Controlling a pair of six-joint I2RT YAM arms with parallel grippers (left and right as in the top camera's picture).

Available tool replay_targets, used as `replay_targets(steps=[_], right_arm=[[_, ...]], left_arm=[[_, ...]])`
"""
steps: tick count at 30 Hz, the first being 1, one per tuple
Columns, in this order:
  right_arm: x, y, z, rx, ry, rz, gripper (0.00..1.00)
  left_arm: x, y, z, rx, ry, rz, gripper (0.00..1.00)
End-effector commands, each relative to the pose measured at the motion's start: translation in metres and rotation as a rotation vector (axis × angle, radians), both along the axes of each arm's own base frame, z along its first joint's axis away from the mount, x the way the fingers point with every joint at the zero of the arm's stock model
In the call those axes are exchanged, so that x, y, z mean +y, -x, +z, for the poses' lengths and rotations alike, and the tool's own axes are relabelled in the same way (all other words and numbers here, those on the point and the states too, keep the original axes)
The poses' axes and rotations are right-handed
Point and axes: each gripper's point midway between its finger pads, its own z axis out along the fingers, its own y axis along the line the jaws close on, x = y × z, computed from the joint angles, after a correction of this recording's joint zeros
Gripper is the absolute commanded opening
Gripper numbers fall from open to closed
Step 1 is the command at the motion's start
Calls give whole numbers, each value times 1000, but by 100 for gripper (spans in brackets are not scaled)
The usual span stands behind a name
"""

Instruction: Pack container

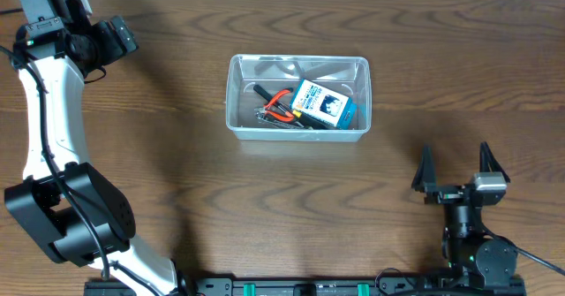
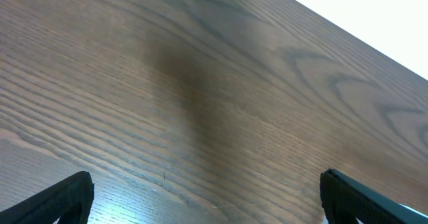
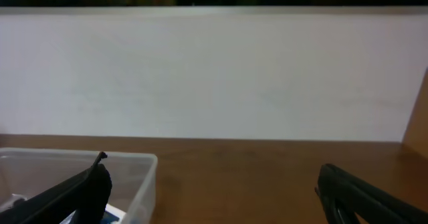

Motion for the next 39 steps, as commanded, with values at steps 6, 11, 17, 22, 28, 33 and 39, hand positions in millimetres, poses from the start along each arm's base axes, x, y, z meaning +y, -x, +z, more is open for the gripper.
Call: replay_targets(steps=[6, 11, 17, 22, 28, 33, 39], right_arm=[[-6, -5, -27, 46, -27, -35, 99], [-12, -6, -37, 76, -30, -72, 99], [-23, -5, -38, 82, -38, -135, 99], [-27, -5, -43, 100, -38, -154, 99], [-26, -5, -47, 117, -37, -154, 99], [-26, -5, -48, 119, -37, -154, 99], [-26, -5, -66, 196, -32, -156, 99]], left_arm=[[-1, -1, 14, -30, 0, -2, 98], [-1, -1, 14, -30, 0, -2, 98], [-1, -1, 14, -30, 0, -2, 98], [-1, -1, 14, -30, 0, -2, 98], [-1, -1, 14, -30, 0, -2, 98], [-1, -1, 14, -30, 0, -2, 98], [-1, -1, 14, -30, 0, -2, 98]])
